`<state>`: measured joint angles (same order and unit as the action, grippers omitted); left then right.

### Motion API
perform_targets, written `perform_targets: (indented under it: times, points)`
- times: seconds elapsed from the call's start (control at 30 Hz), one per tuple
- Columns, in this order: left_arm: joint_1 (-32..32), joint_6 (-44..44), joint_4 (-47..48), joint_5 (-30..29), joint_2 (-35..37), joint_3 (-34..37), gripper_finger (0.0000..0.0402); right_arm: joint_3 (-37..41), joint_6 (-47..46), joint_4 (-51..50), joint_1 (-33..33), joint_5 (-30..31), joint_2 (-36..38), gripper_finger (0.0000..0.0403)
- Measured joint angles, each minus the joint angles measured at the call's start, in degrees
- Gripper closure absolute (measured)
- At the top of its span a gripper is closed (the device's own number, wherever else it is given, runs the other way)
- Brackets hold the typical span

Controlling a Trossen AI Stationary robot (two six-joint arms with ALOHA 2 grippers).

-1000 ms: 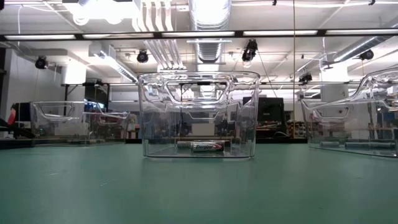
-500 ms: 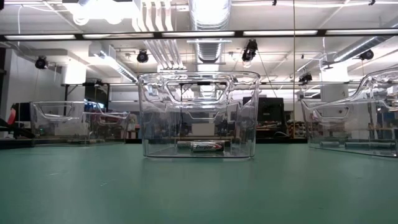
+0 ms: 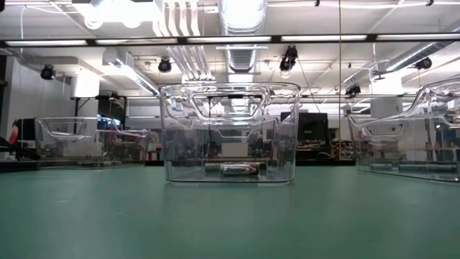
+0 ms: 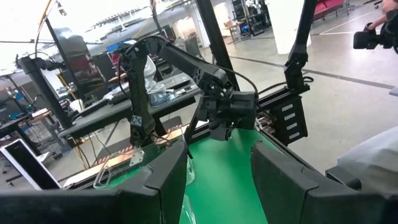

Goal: Sort batteries
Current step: Put the silver battery into the middle transparent bin

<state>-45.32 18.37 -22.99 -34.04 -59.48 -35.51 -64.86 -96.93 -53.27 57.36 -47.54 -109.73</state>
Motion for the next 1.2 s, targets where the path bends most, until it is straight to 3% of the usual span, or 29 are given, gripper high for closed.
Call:
perform_targets:
  times: [0.2, 0.57, 0.8, 0.97, 1.2]
  points:
    - [0.0, -0.8, 0.47, 0.01, -0.01, 0.04, 0.0245, -0.87, 2.07, 0.43, -0.67, 0.83, -1.83, 0.0197]
    - [0.04, -0.85, 0.38, 0.01, -0.01, 0.04, 0.0245, -4.85, 1.75, -2.27, -2.37, 11.26, -0.3, 0.0197]
    - [0.04, -0.85, 0.48, 0.02, -0.01, 0.04, 0.0245, -6.89, -1.73, -2.85, -2.15, 11.16, 0.59, 0.0197]
    - [0.04, -0.85, 0.93, 0.02, -0.01, 0.04, 0.0245, -5.66, -5.91, 4.61, -0.77, 8.69, 0.72, 0.0197]
    - [0.04, -0.85, 1.14, 0.02, -0.01, 0.04, 0.0245, -1.83, -7.62, 12.16, -0.52, 11.95, 0.98, 0.02]
